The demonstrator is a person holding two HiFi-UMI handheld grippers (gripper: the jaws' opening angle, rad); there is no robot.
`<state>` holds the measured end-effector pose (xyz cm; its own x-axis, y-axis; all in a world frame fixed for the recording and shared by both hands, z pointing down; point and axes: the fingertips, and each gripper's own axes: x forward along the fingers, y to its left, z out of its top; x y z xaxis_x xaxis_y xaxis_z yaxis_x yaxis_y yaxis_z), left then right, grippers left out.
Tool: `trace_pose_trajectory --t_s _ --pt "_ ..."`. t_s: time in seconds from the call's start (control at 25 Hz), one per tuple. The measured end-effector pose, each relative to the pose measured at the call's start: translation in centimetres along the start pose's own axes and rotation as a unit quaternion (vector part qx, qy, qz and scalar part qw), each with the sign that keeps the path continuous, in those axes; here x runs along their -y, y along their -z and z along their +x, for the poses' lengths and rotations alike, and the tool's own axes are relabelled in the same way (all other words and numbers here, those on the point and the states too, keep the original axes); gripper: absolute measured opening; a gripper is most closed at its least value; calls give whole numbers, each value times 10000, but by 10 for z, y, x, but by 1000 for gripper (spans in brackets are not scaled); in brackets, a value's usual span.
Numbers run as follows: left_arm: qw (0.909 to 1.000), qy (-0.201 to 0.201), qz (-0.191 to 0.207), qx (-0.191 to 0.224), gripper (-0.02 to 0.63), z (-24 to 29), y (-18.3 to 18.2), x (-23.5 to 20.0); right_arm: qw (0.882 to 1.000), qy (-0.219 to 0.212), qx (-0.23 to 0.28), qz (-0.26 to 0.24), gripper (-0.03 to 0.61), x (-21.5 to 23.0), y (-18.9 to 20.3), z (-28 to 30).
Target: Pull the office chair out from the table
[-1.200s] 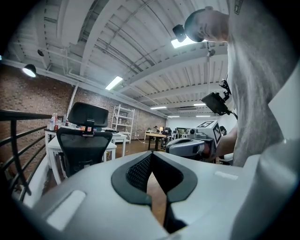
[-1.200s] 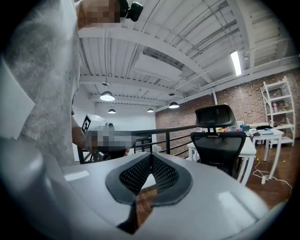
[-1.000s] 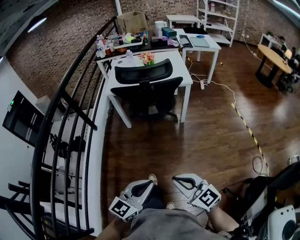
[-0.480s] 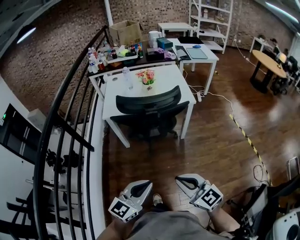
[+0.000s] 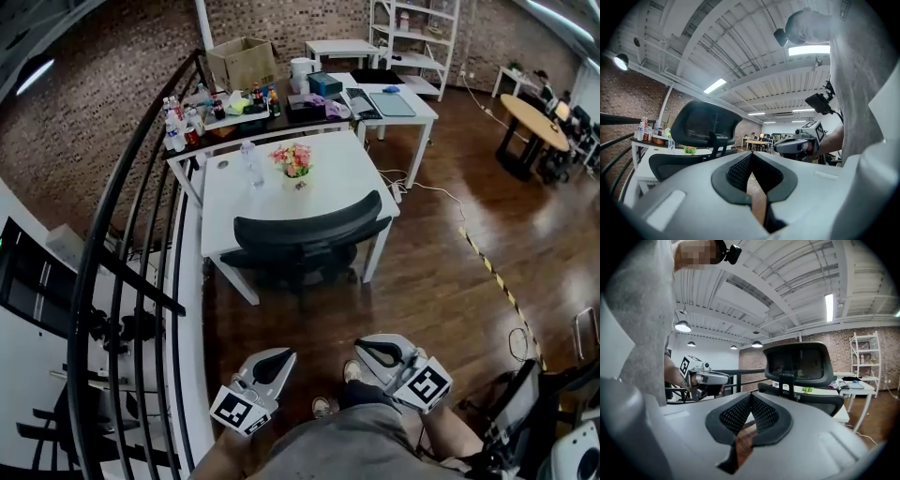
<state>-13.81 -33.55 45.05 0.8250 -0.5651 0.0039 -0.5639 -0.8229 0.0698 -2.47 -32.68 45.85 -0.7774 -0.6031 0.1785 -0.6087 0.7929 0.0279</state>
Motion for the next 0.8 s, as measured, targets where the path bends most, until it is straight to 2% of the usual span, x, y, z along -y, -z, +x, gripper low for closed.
trace_pose_trajectory --t_s 0.52,0.8 --pt "9988 -386 303 86 2 68 -15 -99 9993 13 314 -216 3 117 -15 59" --pt "9967 -764 251 55 2 79 -17 -148 9993 198 286 -102 3 167 -9 70"
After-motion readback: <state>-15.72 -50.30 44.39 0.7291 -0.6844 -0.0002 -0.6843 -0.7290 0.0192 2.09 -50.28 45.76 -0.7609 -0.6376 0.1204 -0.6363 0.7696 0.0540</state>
